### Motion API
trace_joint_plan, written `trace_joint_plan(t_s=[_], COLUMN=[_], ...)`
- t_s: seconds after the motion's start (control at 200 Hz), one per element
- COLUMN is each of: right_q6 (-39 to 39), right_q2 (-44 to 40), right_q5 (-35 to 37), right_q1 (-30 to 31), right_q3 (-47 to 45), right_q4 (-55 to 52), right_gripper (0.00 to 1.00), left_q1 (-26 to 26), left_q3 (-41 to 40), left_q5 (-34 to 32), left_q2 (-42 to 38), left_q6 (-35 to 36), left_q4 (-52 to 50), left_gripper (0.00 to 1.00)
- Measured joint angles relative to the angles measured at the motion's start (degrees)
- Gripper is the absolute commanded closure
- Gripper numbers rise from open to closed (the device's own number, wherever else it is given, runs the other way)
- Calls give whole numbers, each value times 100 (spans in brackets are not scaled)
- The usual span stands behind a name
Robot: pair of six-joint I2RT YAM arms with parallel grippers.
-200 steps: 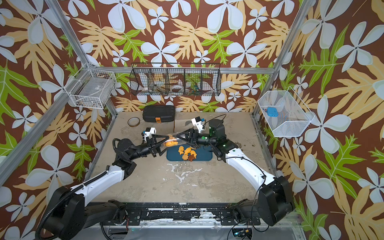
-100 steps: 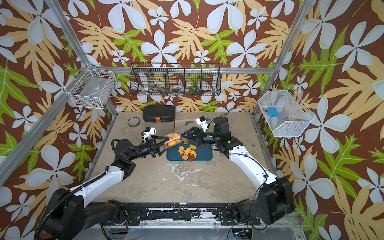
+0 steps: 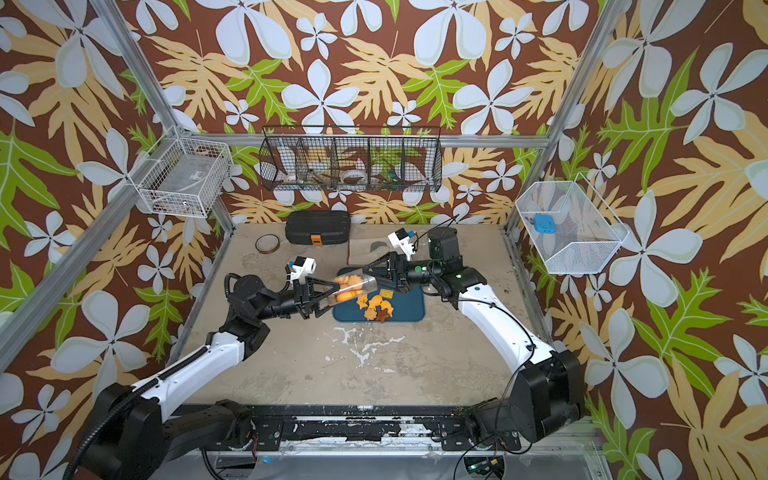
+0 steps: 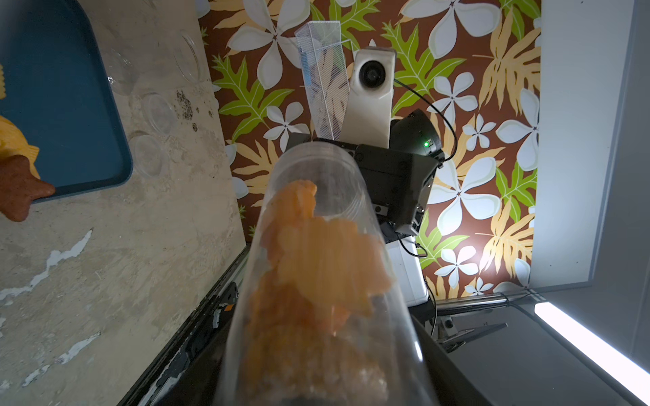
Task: Pour the cookies out of the jar
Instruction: Pick up the jar from the center of the board.
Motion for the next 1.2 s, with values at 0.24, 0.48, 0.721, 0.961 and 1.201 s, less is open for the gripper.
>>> trace_joint_plan(t_s=[0.24,0.48,0.721,0.961,1.201], right_q6=[15,280,592,614,527], right_q2=[-483,-647,-634,-557,-450], right_q5=[-284,-531,-678,-612,-564], right_q1=[4,4,2,111,144], right_q3=[-723,-1152,-1185,-925,-835], right_q4=[-42,374,817,892,896], right_gripper=[10,13,13,15,17], left_q1=[0,0,0,22,22], left_q3=[-90,-328,-723,-839,-863], left_q5=[262,332,385,463,476], left_q2=[-107,-105,-22,-15,-33], left_q6=[540,426,-629,-1429,-1770], left_q4=[-610,-409,1049,1991,2155], left_gripper=[58,57,57,57,57])
